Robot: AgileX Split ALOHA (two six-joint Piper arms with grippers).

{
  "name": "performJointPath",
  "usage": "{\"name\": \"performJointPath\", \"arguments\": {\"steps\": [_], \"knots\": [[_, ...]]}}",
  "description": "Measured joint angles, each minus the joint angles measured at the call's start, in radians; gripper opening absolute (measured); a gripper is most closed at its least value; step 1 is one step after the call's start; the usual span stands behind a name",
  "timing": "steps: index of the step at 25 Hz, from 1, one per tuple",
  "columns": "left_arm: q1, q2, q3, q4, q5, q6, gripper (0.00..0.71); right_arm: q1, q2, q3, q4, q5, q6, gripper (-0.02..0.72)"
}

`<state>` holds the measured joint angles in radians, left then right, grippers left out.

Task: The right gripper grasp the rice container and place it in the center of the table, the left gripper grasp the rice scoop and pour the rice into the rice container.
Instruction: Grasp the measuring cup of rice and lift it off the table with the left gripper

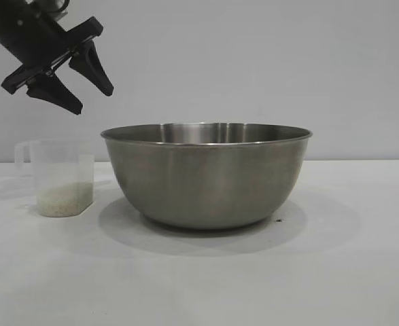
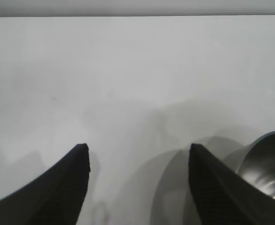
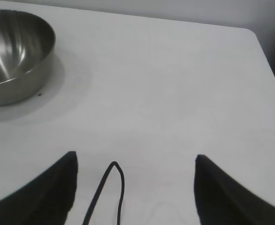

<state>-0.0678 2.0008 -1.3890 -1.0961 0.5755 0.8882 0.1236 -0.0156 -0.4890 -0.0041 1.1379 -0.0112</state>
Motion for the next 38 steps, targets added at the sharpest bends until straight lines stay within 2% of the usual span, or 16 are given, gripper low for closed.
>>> {"name": "performJointPath", "arguments": {"steps": [5,12,17,22,25,31,35,38], "knots": [[0.000,-0.008,0.000,0.036,0.000,0.000,0.440,0.000,0.000,0.000,-0.005,0.000,0.008,0.477],[0.000,-0.131,0.000,0.239,0.012,-0.008,0.440,0.000,0.000,0.000,-0.007,0.000,0.012,0.477],[0.000,-0.243,0.000,0.441,0.101,-0.112,0.440,0.000,0.000,0.000,-0.007,0.000,0.012,0.477],[0.000,-0.346,0.000,0.588,0.248,-0.351,0.440,0.000,0.000,0.000,-0.007,0.000,0.014,0.477],[0.000,-0.405,0.016,0.599,0.339,-0.456,0.440,0.000,0.000,0.000,-0.007,0.000,0.014,0.477],[0.000,-0.515,0.081,0.591,0.510,-0.494,0.440,0.000,0.000,0.000,-0.007,0.000,0.015,0.477],[0.000,-0.602,0.191,0.613,0.530,-0.494,0.440,0.000,0.000,0.000,-0.007,0.000,0.015,0.477],[0.000,-0.657,0.302,0.659,0.476,-0.494,0.440,0.000,0.000,0.000,-0.007,0.000,0.015,0.477]]}}
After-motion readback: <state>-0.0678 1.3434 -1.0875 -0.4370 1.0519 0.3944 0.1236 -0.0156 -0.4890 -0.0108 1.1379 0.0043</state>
